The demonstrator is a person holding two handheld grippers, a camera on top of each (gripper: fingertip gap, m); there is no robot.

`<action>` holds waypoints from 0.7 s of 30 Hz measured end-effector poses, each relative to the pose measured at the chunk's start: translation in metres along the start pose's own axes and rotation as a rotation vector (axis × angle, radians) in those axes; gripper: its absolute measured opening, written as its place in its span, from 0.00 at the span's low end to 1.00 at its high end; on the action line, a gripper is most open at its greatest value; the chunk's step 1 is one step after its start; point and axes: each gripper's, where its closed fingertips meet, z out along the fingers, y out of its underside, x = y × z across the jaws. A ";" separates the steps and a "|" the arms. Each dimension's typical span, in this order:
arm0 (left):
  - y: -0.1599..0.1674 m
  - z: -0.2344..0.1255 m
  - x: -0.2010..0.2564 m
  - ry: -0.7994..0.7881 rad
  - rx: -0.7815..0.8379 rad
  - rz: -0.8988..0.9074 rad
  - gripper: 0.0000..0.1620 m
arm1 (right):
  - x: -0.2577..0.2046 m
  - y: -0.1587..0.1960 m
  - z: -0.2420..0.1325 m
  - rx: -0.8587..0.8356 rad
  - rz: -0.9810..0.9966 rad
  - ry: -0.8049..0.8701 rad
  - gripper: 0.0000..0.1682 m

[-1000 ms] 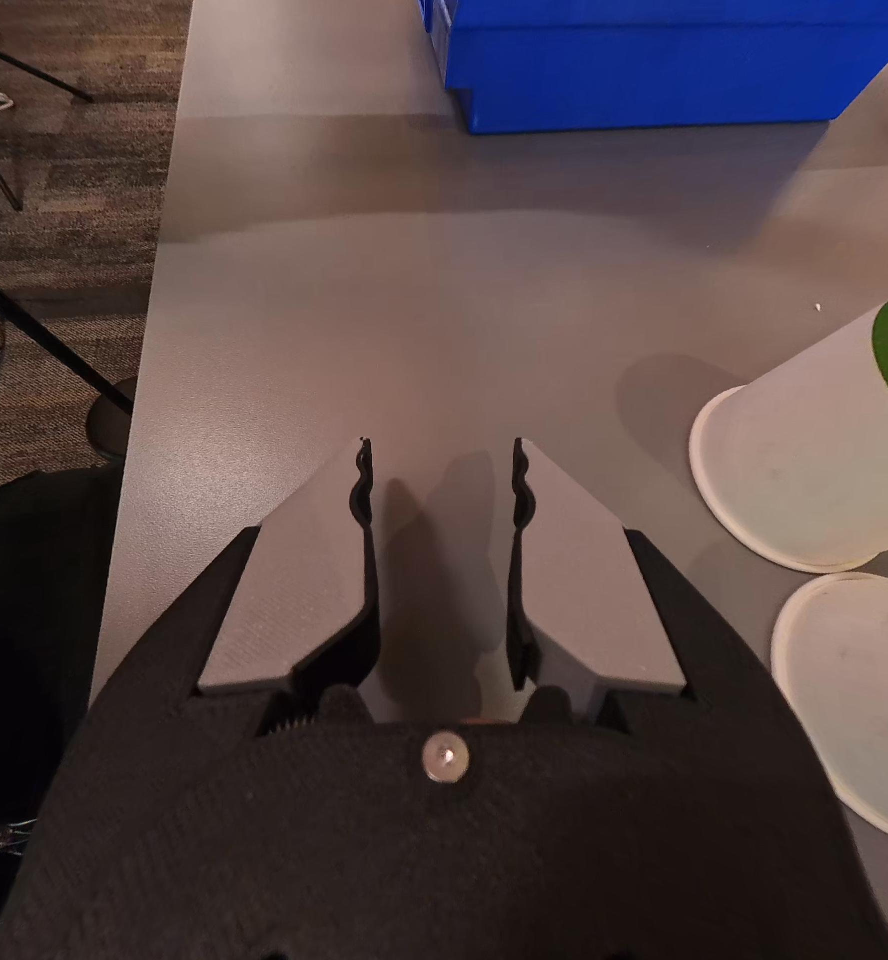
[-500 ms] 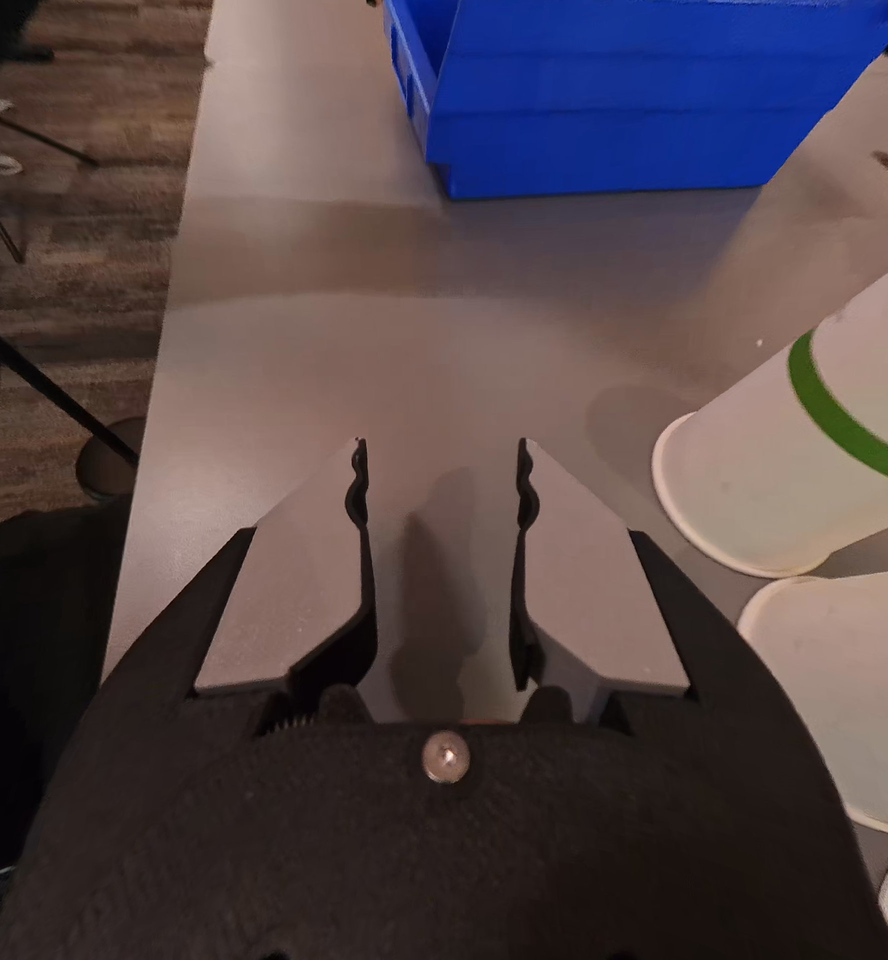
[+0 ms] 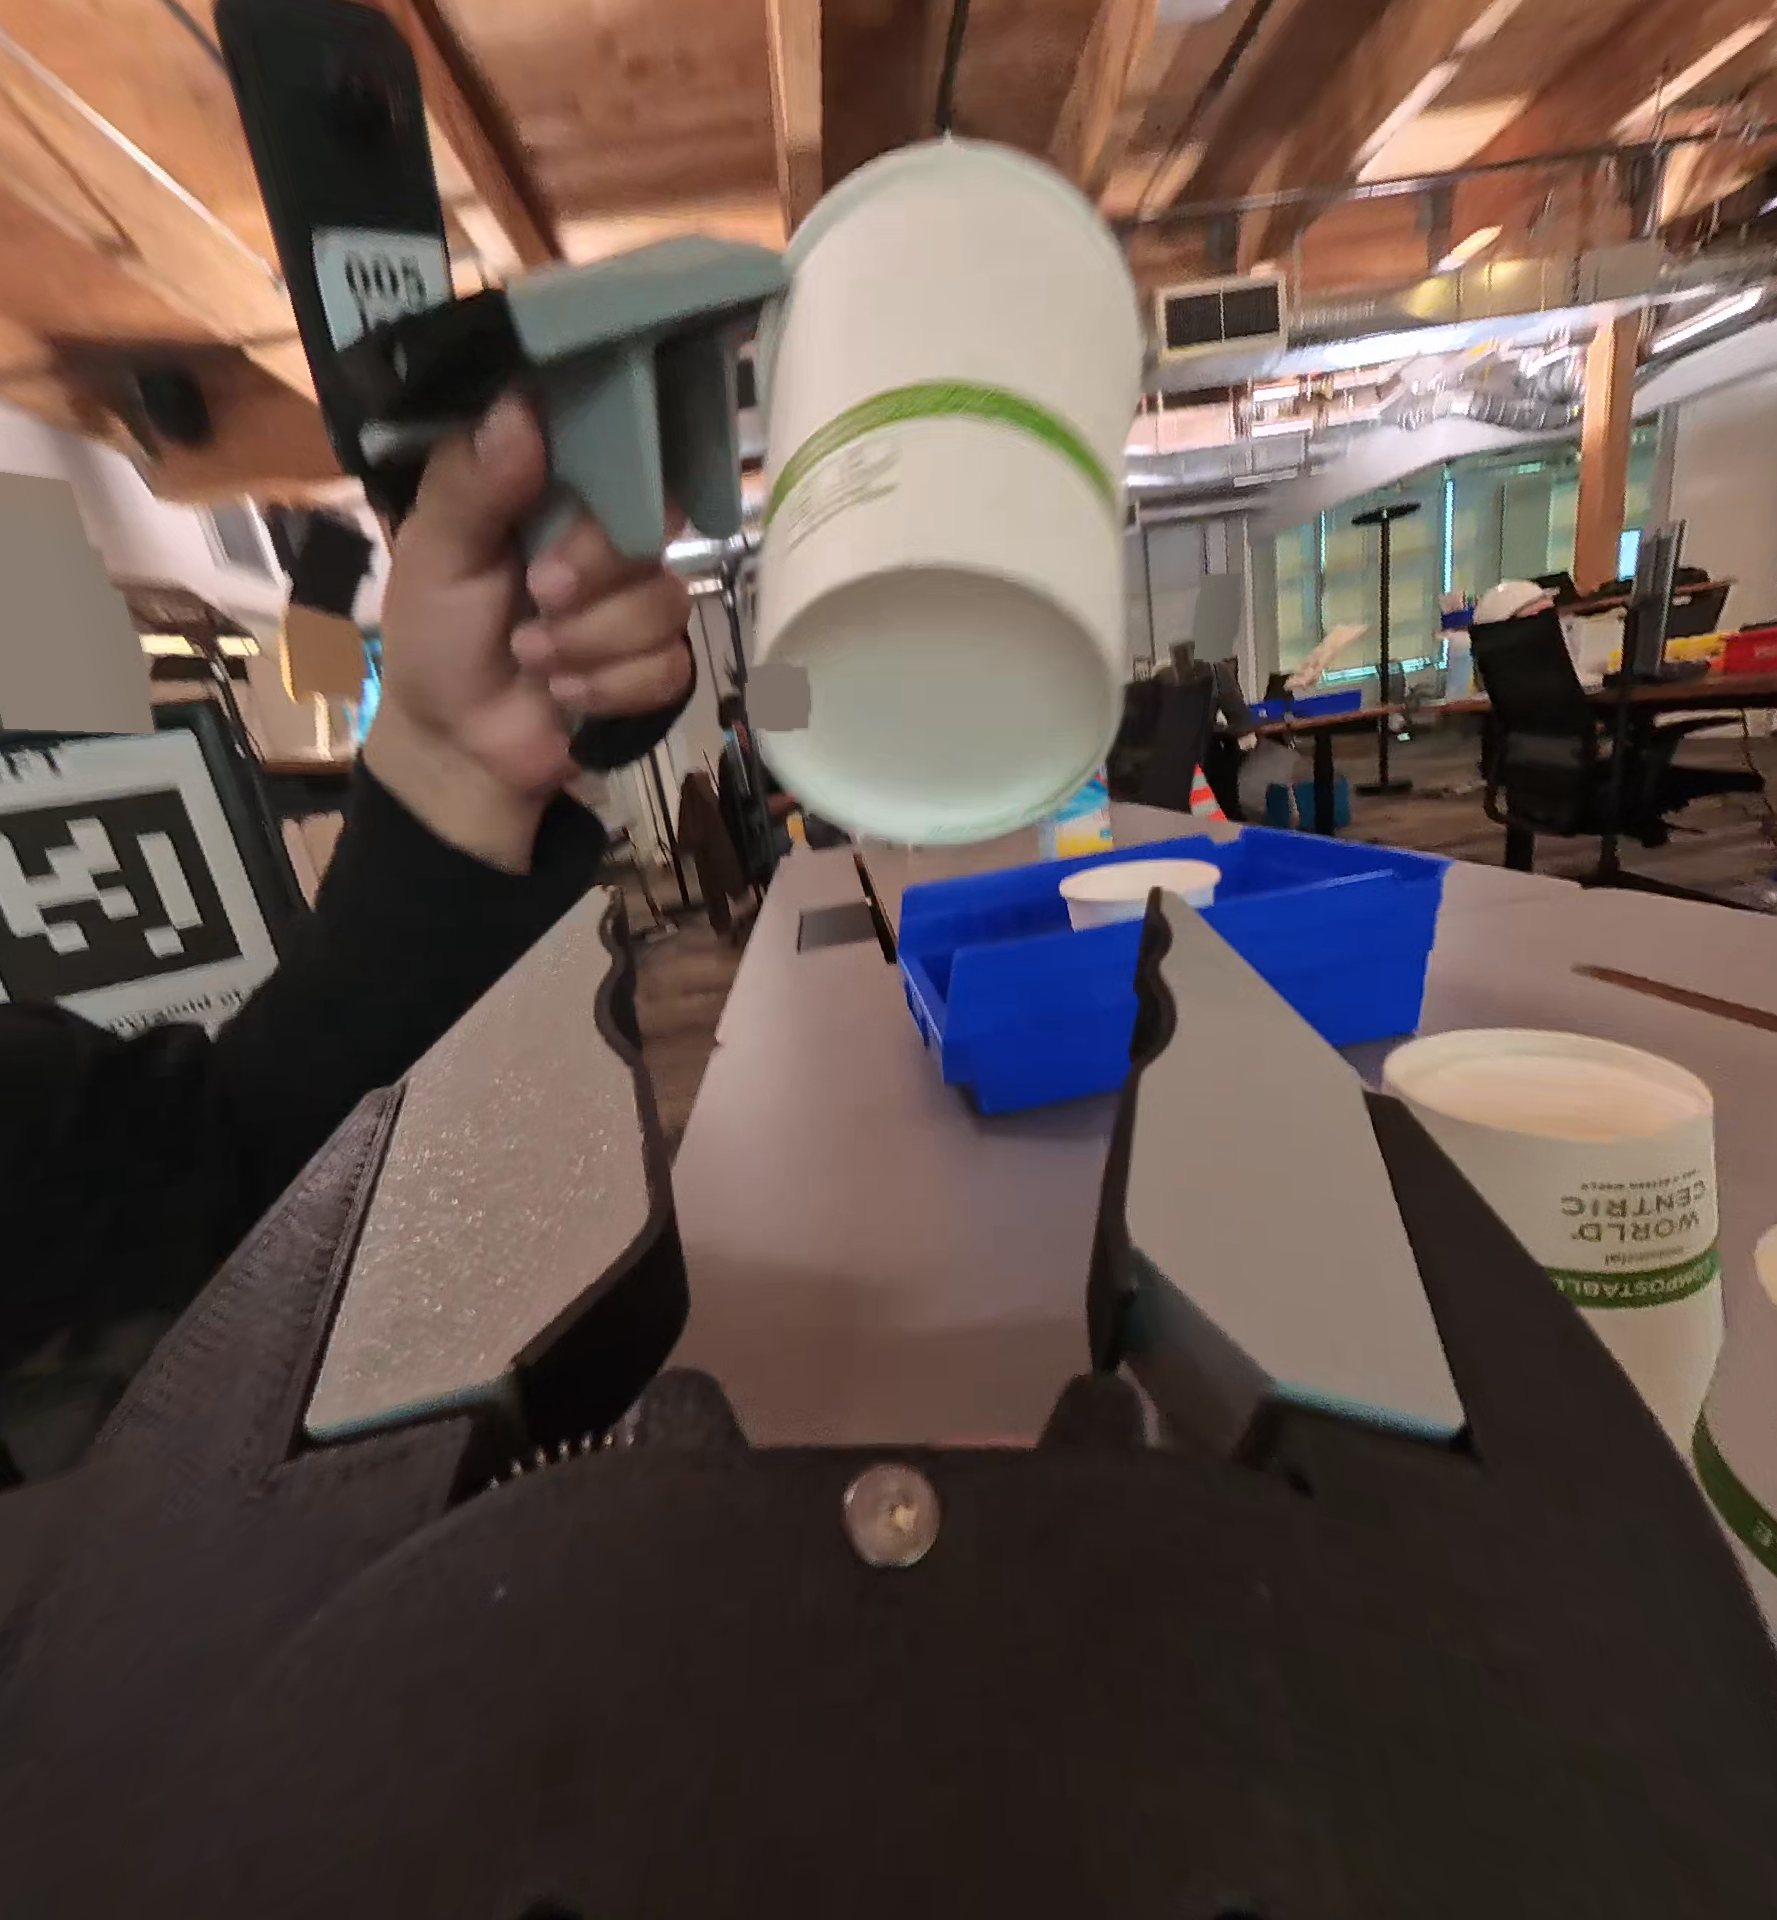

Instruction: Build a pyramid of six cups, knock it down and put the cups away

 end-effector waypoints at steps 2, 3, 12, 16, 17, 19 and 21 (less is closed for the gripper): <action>0.000 0.003 0.018 0.032 0.017 -0.002 0.01 | -0.001 -0.013 -0.005 0.054 0.031 -0.015 0.56; 0.000 0.005 0.025 0.035 0.024 0.002 0.01 | -0.002 -0.018 -0.008 0.079 0.040 -0.022 0.56; 0.007 0.022 0.047 0.064 0.039 -0.026 0.01 | -0.003 -0.035 -0.019 0.139 0.109 -0.065 0.44; 0.012 0.024 0.043 0.069 0.046 -0.061 0.01 | 0.000 -0.033 -0.020 0.114 0.115 -0.047 0.44; 0.014 0.024 0.041 0.066 0.045 -0.067 0.01 | 0.002 -0.033 -0.021 0.110 0.117 -0.039 0.44; 0.020 0.026 0.037 0.056 0.039 -0.080 0.01 | 0.006 -0.034 -0.023 0.099 0.126 -0.026 0.44; 0.029 0.027 0.032 0.043 0.028 -0.089 0.01 | 0.012 -0.035 -0.026 0.094 0.128 -0.002 0.44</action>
